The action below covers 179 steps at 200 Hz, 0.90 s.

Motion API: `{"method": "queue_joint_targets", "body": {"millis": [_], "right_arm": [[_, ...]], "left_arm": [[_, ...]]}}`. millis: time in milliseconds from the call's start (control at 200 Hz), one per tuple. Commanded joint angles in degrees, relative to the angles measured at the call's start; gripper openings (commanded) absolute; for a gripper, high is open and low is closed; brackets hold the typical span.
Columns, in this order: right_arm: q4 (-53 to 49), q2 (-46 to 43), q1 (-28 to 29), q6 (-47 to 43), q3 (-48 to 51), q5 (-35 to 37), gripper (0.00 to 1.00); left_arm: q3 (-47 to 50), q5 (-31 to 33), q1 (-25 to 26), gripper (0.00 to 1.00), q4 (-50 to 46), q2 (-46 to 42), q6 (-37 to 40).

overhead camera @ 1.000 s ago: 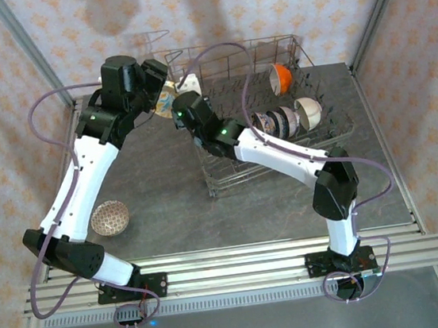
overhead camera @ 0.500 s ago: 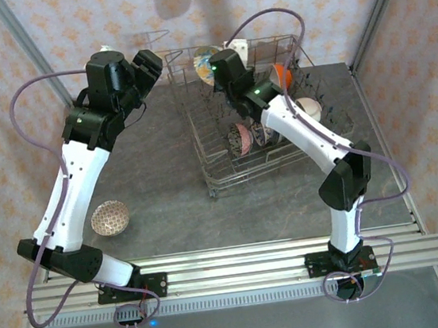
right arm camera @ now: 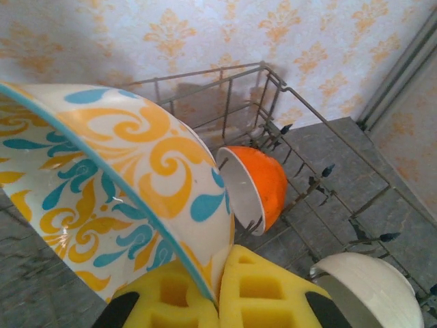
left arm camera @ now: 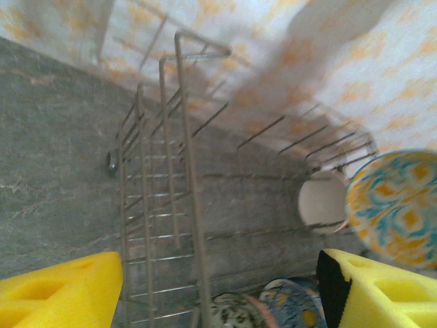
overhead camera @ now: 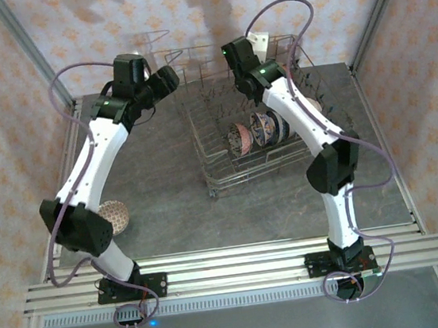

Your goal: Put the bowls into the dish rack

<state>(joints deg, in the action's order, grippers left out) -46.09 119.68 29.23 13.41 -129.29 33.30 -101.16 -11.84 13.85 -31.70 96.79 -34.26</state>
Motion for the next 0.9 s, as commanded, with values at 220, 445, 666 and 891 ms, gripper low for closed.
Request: {"method": "queue_joint_targets", "body": {"millis": [220,445,666,891], "right_arm": [[-12.91,12.43,-0.56,5.52,-14.84,17.74,0.00],[-12.25,17.15,-1.23,7.05,-16.34,22.60,0.00],[-9.63,21.22,-1.87,4.45,-20.16,24.86,0.00],[-5.54,24.88,-2.74,3.16,-22.00,23.75,0.00]], "left_arm": [[2.62,-13.87,-5.39,0.76,9.46,5.31,7.04],[0.47,-14.42,-6.99,0.75,6.76,9.06,9.57],[-1.08,-13.68,-7.38,0.75,6.17,11.23,9.45],[-2.89,-13.55,-7.41,0.74,5.10,12.18,9.40]]}}
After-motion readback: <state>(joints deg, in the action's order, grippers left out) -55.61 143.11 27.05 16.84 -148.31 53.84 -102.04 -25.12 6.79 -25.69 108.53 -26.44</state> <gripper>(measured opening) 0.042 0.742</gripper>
